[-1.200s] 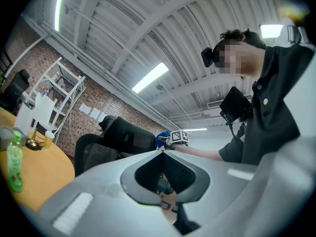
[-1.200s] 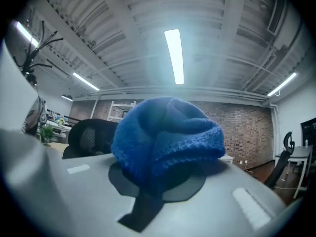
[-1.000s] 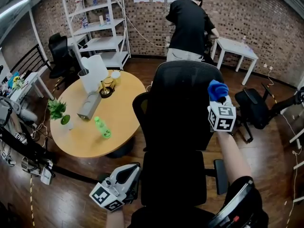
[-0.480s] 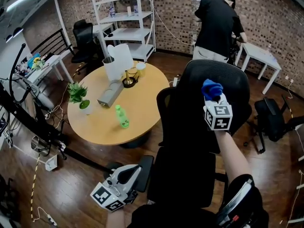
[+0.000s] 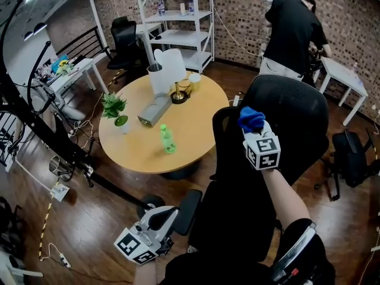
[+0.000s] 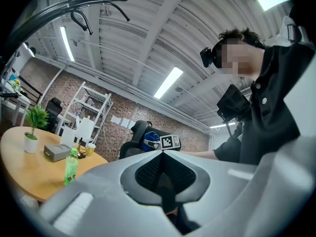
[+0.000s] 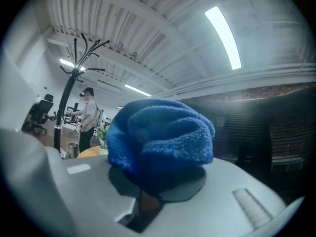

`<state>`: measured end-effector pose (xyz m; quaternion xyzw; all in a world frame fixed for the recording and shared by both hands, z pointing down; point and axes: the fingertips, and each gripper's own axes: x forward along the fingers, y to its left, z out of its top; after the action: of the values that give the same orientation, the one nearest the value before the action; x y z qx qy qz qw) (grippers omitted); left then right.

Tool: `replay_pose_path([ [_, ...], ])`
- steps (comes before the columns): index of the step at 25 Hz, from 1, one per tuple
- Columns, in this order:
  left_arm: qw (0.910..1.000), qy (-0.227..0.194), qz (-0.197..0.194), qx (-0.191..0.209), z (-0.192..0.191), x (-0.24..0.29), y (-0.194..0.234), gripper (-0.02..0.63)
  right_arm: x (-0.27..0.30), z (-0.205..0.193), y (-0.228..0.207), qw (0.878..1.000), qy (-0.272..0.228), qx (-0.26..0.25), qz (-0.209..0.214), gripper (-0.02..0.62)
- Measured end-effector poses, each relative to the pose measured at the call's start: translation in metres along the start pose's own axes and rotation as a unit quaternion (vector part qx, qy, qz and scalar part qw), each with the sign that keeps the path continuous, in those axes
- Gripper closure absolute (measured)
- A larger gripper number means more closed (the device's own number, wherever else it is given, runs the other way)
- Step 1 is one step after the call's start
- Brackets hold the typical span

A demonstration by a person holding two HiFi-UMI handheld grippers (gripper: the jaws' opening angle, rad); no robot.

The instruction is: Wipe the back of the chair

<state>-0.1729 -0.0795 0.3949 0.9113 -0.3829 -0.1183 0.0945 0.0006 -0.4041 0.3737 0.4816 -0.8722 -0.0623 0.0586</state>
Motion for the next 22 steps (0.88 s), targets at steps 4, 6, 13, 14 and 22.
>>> replay_pose_path([
  [4, 0.9999, 0.001, 0.010, 0.004, -0.002, -0.002, -0.005, 0.601, 0.014, -0.013, 0.061, 0.993, 0.006, -0.003, 0.115, 0.543],
  [6, 0.9998, 0.001, 0.016, 0.007, -0.003, -0.004, -0.007, 0.601, 0.016, -0.014, 0.086, 0.985, -0.006, 0.010, 0.170, 0.543],
  [13, 0.9988, 0.003, 0.047, 0.016, 0.002, -0.015, -0.014, 0.601, 0.037, -0.029, 0.049, 0.984, 0.002, 0.110, 0.144, 0.543],
  [14, 0.9987, 0.006, 0.048, 0.017, 0.002, -0.015, -0.015, 0.601, 0.037, -0.040, 0.027, 0.985, 0.014, 0.127, 0.116, 0.543],
  [22, 0.9992, 0.033, 0.005, 0.023, -0.002, 0.019, -0.025, 0.601, -0.017, -0.077, -0.072, 0.980, 0.003, 0.197, 0.016, 0.543],
])
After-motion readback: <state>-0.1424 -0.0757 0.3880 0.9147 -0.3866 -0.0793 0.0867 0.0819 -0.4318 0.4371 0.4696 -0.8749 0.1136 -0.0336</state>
